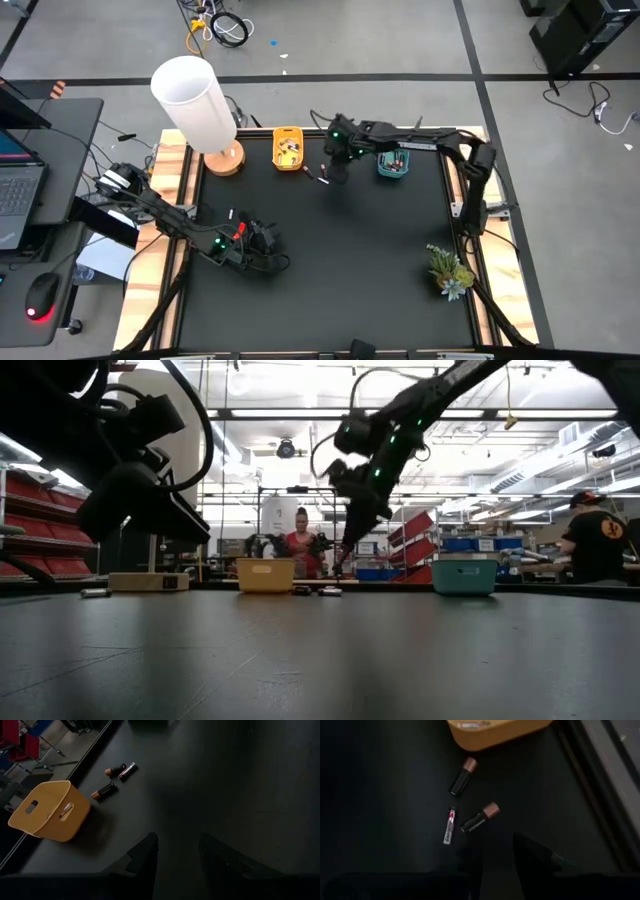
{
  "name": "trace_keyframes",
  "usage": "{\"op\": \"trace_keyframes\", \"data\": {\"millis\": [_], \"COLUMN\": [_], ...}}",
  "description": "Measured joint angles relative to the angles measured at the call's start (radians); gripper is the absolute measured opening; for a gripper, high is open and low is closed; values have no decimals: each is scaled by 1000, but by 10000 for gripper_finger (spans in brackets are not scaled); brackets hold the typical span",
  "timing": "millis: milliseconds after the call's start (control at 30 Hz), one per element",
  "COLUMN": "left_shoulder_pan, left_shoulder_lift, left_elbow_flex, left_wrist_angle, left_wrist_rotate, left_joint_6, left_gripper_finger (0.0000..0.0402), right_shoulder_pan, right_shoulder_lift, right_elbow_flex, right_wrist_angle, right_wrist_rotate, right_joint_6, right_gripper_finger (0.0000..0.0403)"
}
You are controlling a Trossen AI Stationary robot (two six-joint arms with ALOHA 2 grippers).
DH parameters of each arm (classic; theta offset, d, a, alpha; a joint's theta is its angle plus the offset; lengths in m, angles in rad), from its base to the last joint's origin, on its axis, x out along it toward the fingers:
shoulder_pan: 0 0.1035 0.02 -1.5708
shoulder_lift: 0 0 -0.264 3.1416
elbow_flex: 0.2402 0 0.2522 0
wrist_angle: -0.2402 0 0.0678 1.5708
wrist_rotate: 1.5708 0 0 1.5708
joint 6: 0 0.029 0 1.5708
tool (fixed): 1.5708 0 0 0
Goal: Sort batteries
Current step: Put the black battery into the blue bin
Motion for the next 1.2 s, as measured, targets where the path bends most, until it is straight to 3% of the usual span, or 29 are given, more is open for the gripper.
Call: {"op": "trace_keyframes", "data": {"millis": [233, 667, 1200], "left_shoulder_pan": [0, 0, 0], "left_shoulder_lift": [0, 0, 0], "left_elbow_flex": [0, 0, 0], "left_wrist_angle": [8, 0, -8], "left_wrist_rotate": [-8, -7, -9], "left_joint_6": [3, 5, 27], "left_gripper_finger": [147, 147, 147], "right_shoulder_pan": [8, 15, 24], "right_shoulder_lift": [120, 299, 322], "right_elbow_flex": [42, 246, 264], "right_wrist_angle": [33, -52, -109], "right_wrist_rotate": [-6, 1, 28], "right_joint_6": [95, 117, 143], "right_gripper_finger": [112, 131, 138]}}
